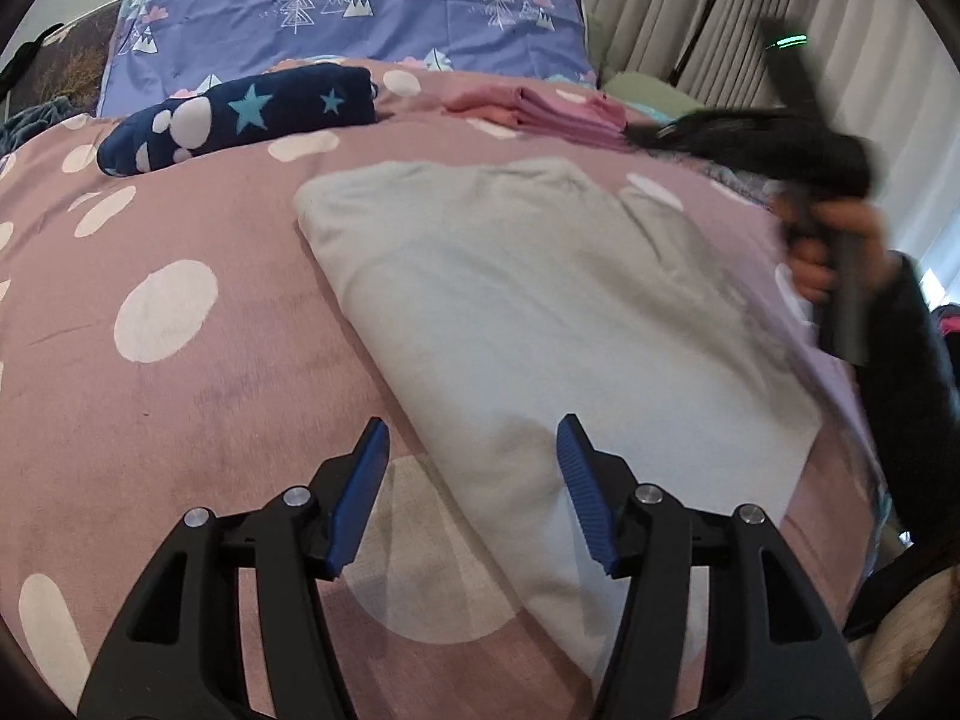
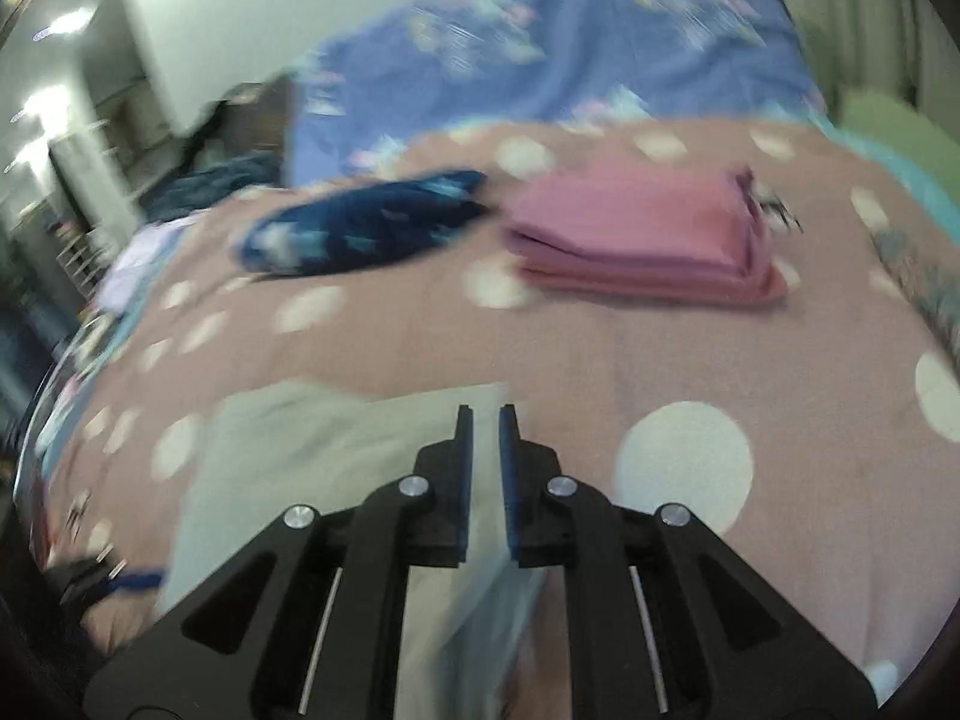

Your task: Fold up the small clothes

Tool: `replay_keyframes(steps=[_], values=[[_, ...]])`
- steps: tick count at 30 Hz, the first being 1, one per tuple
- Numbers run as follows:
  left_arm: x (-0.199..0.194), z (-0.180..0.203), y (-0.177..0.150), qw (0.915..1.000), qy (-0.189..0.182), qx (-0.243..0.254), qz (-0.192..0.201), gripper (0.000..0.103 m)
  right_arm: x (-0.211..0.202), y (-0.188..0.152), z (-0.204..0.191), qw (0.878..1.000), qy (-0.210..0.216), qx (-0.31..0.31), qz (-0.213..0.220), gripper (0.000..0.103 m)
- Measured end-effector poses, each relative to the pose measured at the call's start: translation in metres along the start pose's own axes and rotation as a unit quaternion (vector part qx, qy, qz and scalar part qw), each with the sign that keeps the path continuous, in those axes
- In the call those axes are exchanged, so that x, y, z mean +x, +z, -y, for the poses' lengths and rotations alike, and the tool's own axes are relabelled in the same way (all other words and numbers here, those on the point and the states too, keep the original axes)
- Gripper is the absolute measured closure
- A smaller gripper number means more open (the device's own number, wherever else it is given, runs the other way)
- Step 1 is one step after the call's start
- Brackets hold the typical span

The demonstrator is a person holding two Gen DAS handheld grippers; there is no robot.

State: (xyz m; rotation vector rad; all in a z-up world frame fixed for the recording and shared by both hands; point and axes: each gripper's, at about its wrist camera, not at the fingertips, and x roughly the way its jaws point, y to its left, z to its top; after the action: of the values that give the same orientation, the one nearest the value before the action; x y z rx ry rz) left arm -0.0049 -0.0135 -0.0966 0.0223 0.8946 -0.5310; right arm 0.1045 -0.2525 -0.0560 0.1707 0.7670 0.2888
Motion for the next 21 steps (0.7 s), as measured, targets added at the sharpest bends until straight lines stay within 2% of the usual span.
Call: replay_keyframes(steps=[2,3,4,6,7,9,10,12,13,15,17,21], values=[[0.006,-0.003,-0.002,0.9998,-0.007,-0.017,-0.005,0.042,-0.020,-0.022,-0.023,0.997,0.061,-0.043,-0.009,0.090],[0.009,-0.005,-0.003,0.9996,-0.008,-0.026,-0.009,0.041,-0.021,-0.033,-0.029,0.996,0.067,-0.062,-0.021,0.087],[0.011,-0.006,-0.004,0.9994,-0.007,-0.031,-0.010,0.040,-0.019,-0.044,-0.033,0.995,0.049,-0.079,-0.033,0.087],[0.010,-0.004,-0.006,0.9994,-0.006,-0.035,-0.006,0.040,-0.004,-0.073,-0.027,0.991,-0.044,-0.111,-0.067,0.087],[0.009,-0.003,-0.008,0.9994,-0.007,-0.034,-0.005,0.040,0.004,-0.084,-0.017,0.988,-0.078,-0.110,-0.074,0.080],[0.007,0.000,-0.010,0.9996,-0.001,-0.029,-0.006,0.040,0.002,-0.094,-0.001,0.993,-0.068,-0.075,-0.066,0.080],[0.006,0.001,-0.010,0.9996,0.002,-0.028,-0.006,0.040,-0.003,-0.093,-0.001,0.993,-0.076,-0.069,-0.063,0.081],[0.003,0.004,-0.012,0.9995,0.004,-0.029,-0.007,0.040,-0.019,-0.090,-0.012,0.990,-0.110,-0.076,-0.038,0.089],[0.002,0.004,-0.013,0.9995,0.003,-0.030,-0.008,0.040,-0.023,-0.089,-0.015,0.991,-0.105,-0.075,-0.031,0.089],[-0.001,0.008,-0.018,0.9996,0.001,-0.028,-0.009,0.040,-0.041,-0.090,-0.018,0.996,-0.061,-0.066,-0.020,0.089],[-0.003,0.009,-0.021,0.9995,-0.005,-0.030,-0.011,0.040,-0.048,-0.094,-0.019,0.997,-0.042,-0.058,-0.026,0.088],[-0.006,0.013,-0.024,0.9994,-0.007,-0.031,-0.013,0.040,-0.048,-0.104,-0.003,0.998,-0.022,-0.009,-0.054,0.079]])
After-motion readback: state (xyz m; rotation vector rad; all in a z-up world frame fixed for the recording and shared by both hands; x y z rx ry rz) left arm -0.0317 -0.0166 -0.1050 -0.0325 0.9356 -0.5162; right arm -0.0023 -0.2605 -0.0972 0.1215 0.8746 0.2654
